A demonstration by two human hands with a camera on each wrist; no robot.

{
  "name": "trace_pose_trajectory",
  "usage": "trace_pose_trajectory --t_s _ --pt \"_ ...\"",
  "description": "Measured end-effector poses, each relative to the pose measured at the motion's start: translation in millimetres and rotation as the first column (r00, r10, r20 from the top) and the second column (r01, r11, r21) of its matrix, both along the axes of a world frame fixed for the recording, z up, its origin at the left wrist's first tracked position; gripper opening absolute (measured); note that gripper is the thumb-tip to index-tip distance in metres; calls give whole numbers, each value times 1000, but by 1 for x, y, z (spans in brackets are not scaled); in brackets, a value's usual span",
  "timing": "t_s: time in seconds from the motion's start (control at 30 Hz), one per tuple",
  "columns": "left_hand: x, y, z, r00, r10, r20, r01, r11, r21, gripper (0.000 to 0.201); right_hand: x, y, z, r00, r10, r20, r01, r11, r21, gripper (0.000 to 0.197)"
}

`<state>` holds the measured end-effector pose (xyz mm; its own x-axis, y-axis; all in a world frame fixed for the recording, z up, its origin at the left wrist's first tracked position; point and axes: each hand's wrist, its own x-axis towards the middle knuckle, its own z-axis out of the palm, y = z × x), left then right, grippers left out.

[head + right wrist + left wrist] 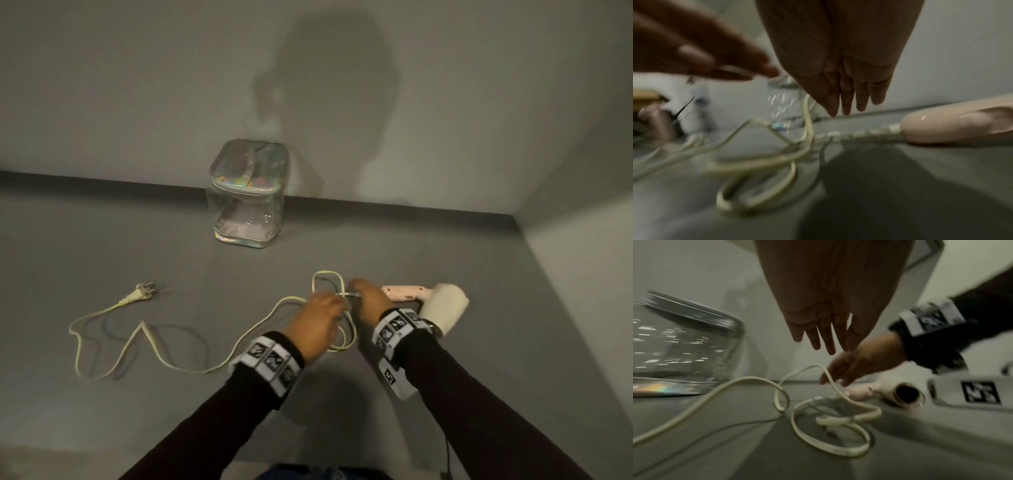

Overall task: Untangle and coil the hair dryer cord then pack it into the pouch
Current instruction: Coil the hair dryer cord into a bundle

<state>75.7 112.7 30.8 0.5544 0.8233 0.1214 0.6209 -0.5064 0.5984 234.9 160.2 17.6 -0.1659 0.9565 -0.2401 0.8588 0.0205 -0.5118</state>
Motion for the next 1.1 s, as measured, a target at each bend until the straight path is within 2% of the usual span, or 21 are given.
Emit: trace_pose_trajectory --t_s 0.1,0.17,0.23,0.3,0.33,0.4,0.43,0.5,0.53,0.57,0.6,0.67,0.7,0.73,0.8,0.83,0.93,1.0,1.03,1.1 --pt "25 15 -10 953 -80 -291 61 995 -73 37 -6 7 -14 976 162 147 -152 985 -75 28" --pt "29 21 -12 856 -101 -507 77 995 -69 38 -4 8 -20 945 220 243 -206 975 -81 26" --pt "27 22 -13 786 -114 -607 100 993 -58 37 0 4 -22 927 247 284 -227 969 -100 23" --pt "20 25 -14 773 -108 -625 120 992 -22 40 5 -1 -17 938 251 238 -226 966 -127 23" --pt "15 28 -12 790 -94 -605 129 992 13 40 8 -3 -11 949 233 211 -209 969 -129 26" --pt "-2 32 -6 852 -39 -522 139 978 154 28 17 -4 7 984 134 119 -121 986 -111 27" --pt "-15 34 -4 871 -8 -491 120 973 197 30 25 -4 20 996 71 55 -66 994 -87 30" --pt "-46 40 -5 915 118 -385 -8 962 274 37 43 -4 51 984 -95 -148 92 995 -28 40" --pt "-61 42 -4 924 188 -333 -99 959 266 39 54 -6 67 933 -199 -300 200 979 -26 43" --pt "-75 45 -2 922 252 -294 -191 956 221 43 65 -9 82 841 -289 -458 300 952 -51 43" --pt "-84 47 -1 912 322 -254 -287 944 165 48 75 -12 95 713 -350 -607 359 927 -112 41" --pt "-83 50 8 872 413 -264 -407 910 81 57 91 -19 116 430 -376 -821 309 915 -258 35" --pt "-75 52 12 858 421 -295 -416 906 82 61 96 -21 121 330 -366 -870 232 925 -302 33" --pt "-62 53 17 849 422 -318 -413 905 100 63 101 -24 124 271 -354 -895 163 933 -320 32" --pt "-28 49 37 836 447 -319 -410 894 179 56 106 -30 124 226 -332 -916 87 943 -321 30" --pt "-7 45 48 857 427 -287 -392 904 173 56 107 -34 125 227 -318 -920 61 948 -313 29" --pt "54 32 78 977 178 -117 -170 982 77 84 103 -43 123 286 -269 -920 5 960 -280 28" --pt "91 25 90 1000 5 -25 -4 999 48 86 100 -50 121 301 -263 -916 -14 960 -280 30" --pt "106 24 88 999 -45 23 45 999 -9 82 98 -53 120 289 -263 -921 -27 959 -282 30" --pt "124 26 81 988 -5 156 32 985 -171 66 99 -61 118 199 -263 -944 -32 961 -274 30"
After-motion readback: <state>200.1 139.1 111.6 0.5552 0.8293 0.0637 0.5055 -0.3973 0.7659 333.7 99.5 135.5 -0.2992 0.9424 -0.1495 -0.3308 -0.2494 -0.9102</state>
